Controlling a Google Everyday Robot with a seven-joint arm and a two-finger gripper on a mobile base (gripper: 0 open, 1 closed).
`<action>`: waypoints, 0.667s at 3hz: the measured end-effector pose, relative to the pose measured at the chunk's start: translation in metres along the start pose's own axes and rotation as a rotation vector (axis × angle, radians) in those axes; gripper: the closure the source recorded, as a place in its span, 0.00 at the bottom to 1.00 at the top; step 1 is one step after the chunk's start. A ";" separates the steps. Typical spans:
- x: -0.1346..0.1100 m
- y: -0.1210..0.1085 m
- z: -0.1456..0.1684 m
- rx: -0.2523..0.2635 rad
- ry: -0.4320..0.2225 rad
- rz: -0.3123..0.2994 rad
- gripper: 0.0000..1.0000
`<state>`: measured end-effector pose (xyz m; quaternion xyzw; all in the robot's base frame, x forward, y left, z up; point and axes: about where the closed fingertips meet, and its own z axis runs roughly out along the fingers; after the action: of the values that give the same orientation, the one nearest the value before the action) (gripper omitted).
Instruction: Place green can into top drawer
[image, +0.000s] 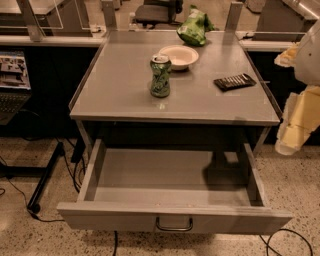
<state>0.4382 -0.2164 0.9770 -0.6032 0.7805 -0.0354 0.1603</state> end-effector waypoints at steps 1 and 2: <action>0.000 0.000 0.000 0.000 0.000 0.000 0.00; 0.000 -0.002 0.000 0.016 -0.026 0.018 0.00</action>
Offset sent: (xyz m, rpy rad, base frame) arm 0.0043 -0.0027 -0.0029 0.0628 -0.0267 -0.0323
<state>0.4400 -0.2169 0.9780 -0.5953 0.7834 -0.0324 0.1757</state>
